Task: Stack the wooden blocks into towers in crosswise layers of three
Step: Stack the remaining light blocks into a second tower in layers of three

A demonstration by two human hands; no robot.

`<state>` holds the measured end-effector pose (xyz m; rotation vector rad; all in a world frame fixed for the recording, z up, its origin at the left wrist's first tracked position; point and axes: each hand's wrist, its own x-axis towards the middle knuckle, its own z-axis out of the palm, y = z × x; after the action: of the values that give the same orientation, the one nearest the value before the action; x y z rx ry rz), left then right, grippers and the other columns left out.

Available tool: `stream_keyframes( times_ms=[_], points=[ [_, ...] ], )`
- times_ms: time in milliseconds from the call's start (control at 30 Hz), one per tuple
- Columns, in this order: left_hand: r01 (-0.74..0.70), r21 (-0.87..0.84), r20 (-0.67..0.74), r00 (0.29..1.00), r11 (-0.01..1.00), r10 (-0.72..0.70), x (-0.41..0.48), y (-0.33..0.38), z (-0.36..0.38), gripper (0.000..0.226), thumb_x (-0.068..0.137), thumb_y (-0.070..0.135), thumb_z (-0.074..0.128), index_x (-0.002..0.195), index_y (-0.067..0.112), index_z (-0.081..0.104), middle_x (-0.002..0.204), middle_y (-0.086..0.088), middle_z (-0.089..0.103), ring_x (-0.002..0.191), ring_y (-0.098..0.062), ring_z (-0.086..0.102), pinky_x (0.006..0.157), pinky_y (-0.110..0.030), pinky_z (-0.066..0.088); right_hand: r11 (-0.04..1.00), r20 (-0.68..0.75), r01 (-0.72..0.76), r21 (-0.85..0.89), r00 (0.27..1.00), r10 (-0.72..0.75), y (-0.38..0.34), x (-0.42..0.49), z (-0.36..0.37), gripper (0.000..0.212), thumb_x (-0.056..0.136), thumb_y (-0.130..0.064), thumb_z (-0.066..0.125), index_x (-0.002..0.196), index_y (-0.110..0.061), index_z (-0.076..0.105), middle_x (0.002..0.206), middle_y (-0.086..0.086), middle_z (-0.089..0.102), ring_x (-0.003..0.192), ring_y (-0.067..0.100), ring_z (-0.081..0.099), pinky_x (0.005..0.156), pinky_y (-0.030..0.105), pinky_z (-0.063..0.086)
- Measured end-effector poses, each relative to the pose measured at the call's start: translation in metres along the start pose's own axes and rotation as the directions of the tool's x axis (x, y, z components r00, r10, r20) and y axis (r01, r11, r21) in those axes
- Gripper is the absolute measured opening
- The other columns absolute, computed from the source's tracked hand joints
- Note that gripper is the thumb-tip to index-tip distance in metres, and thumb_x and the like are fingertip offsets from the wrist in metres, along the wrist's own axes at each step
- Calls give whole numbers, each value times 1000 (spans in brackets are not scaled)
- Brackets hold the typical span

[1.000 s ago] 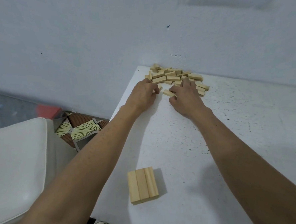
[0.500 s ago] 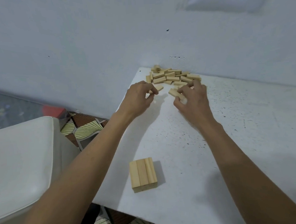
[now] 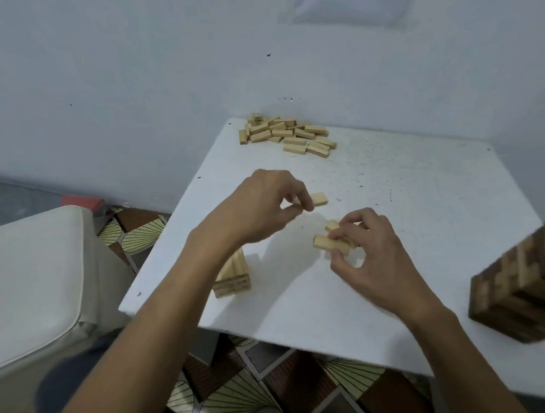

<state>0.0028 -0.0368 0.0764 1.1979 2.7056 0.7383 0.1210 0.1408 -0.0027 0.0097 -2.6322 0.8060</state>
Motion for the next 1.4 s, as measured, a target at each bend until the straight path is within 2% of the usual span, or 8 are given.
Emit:
stream_keyframes(
  times_ms=[300,433,567,800,967,1133,1300,1400],
  points=[
    [91,-84,15,996,992,-90,-35,46,75,18,95,19,58,96,28,73,109,6,66,101,-12,59,87,-37,49,999,153,33,-7,988,-31,18,-64,-12,34,81,-39,52,103,-22,70,112,-16,49,101,9,41,78,14,37],
    [109,-62,55,993,992,-106,-36,46,98,17,93,17,59,97,26,71,106,5,67,101,-15,59,87,-39,49,998,176,48,-33,983,-42,24,-74,-11,35,82,-37,50,104,-19,70,114,-12,53,104,10,41,82,16,36],
    [104,-94,45,994,990,-100,-32,42,109,16,92,14,60,96,26,69,103,5,70,100,-16,62,85,-41,50,999,141,-1,-39,990,6,29,-81,-13,35,84,-35,51,105,-15,71,113,-6,55,106,13,45,82,27,45],
    [45,-131,11,999,990,-44,-34,38,110,19,97,20,58,112,26,68,112,8,69,106,-11,58,89,-30,43,990,21,-36,-137,999,39,32,-88,-10,32,84,-25,64,112,-12,71,101,1,57,94,17,47,77,26,40],
    [27,-145,27,999,989,-23,-42,35,109,26,94,19,60,118,24,68,118,6,68,108,-13,57,94,-31,42,996,7,-61,-69,998,61,34,-86,-7,27,85,-15,71,111,-9,68,103,4,55,94,20,54,76,33,49],
    [-17,-116,95,995,993,28,-43,34,116,40,85,37,73,123,27,67,126,10,64,111,-13,56,97,-33,43,996,10,-83,-17,996,83,31,-81,-4,28,84,-11,74,111,-9,69,108,5,56,97,25,59,79,34,51],
    [-28,-110,90,995,994,38,-37,31,121,35,85,33,73,119,27,68,125,8,62,111,-15,56,96,-41,44,994,-2,-104,-23,995,104,30,-81,-2,33,85,-10,74,117,-7,69,114,9,61,105,27,59,86,31,46],
    [-52,-105,85,994,993,61,-35,29,121,34,85,29,73,119,27,68,127,8,62,111,-16,55,97,-41,44,996,-11,-86,-10,996,86,31,-80,-3,32,84,-8,74,115,-5,70,111,9,63,100,26,62,83,36,52]
  ],
)
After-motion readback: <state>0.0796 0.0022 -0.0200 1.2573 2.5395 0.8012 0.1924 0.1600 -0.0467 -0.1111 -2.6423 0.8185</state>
